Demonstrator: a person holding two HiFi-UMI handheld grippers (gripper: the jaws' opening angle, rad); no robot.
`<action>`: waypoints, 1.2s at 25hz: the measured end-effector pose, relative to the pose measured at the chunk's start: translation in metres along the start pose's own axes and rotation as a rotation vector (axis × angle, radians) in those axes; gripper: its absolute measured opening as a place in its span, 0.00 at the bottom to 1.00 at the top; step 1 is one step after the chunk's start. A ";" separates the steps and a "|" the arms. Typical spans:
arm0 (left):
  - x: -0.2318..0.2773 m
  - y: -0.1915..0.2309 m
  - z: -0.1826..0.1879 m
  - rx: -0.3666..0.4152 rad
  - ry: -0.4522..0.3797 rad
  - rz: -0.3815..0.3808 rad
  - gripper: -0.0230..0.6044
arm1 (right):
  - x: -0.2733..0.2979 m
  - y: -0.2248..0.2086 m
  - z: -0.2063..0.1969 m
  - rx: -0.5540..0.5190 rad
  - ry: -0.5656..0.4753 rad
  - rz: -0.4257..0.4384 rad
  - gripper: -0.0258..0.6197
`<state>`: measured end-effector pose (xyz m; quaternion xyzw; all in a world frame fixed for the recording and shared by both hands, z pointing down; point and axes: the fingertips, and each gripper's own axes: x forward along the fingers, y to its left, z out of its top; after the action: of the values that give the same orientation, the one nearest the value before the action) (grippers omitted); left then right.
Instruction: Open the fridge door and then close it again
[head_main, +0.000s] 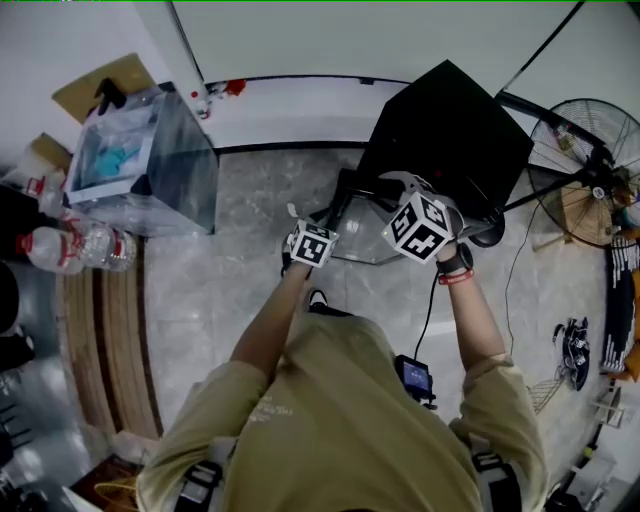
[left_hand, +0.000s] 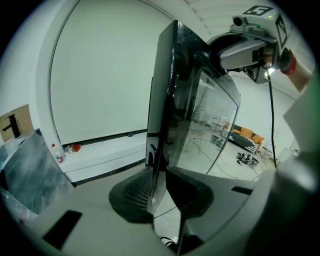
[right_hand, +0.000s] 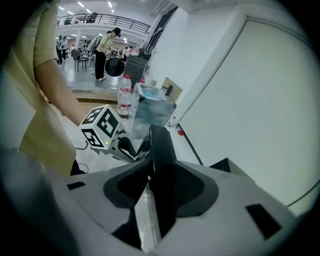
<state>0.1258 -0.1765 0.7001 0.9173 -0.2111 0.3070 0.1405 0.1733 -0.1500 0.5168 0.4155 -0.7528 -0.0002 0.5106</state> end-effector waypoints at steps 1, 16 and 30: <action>0.003 0.003 0.002 -0.016 0.002 -0.003 0.16 | 0.002 -0.004 0.000 0.008 -0.006 -0.001 0.32; 0.041 0.022 0.038 -0.012 -0.010 -0.043 0.16 | 0.019 -0.046 -0.008 0.094 -0.018 -0.052 0.31; 0.069 0.033 0.060 0.080 0.014 -0.160 0.16 | 0.033 -0.075 -0.016 0.194 0.025 -0.119 0.31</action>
<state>0.1900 -0.2495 0.7003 0.9340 -0.1239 0.3094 0.1290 0.2284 -0.2131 0.5180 0.5069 -0.7167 0.0477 0.4765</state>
